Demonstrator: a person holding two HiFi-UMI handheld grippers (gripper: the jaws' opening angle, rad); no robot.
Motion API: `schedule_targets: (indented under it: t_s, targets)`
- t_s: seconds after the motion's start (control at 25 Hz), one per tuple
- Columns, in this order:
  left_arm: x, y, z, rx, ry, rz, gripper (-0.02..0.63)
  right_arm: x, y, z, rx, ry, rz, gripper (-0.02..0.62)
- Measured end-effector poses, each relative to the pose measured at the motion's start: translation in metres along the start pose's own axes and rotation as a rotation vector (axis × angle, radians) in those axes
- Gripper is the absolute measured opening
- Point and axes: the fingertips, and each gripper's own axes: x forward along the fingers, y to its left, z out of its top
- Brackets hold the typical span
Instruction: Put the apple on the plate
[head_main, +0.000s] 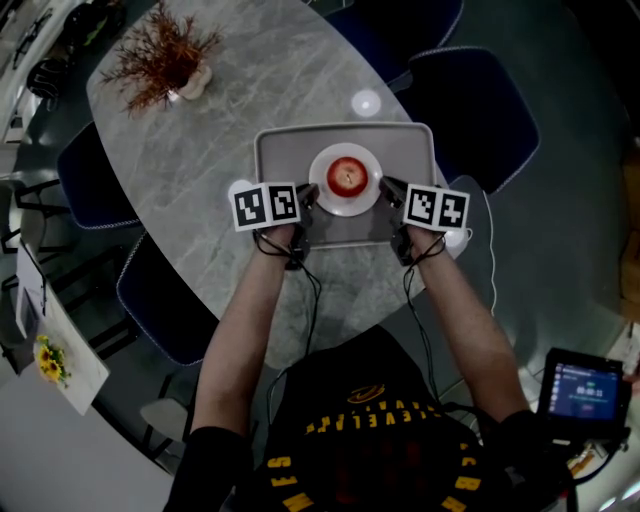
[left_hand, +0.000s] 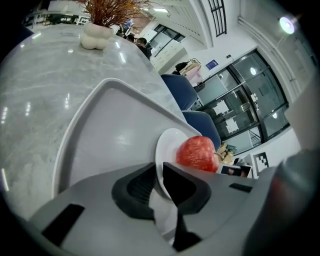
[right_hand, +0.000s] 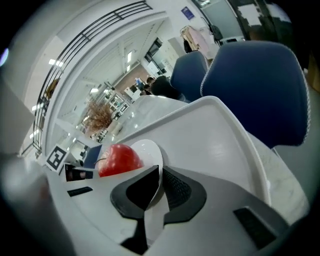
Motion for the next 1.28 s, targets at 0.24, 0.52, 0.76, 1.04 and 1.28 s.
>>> schedule_targets:
  t_s: [0.24,0.52,0.76,1.04,1.28]
  targets:
    - [-0.013,0.009,0.009,0.168,-0.033,0.126,0.037,-0.008,0.005,0.015,-0.276,-0.041,-0.123,0.026]
    - [-0.046,-0.018,0.017,0.326,-0.218,0.127,0.037,-0.032,0.041,0.023,-0.459,-0.184,-0.022,0.026]
    - [-0.082,-0.079,-0.007,0.499,-0.354,0.071,0.003,-0.078,0.069,0.010,-0.523,-0.299,0.088,0.026]
    - [-0.135,-0.147,-0.063,0.548,-0.446,-0.013,0.002,-0.158,0.096,-0.022,-0.494,-0.393,0.157,0.025]
    - [-0.164,-0.191,-0.105,0.566,-0.493,-0.073,0.002,-0.210,0.128,-0.047,-0.500,-0.456,0.237,0.006]
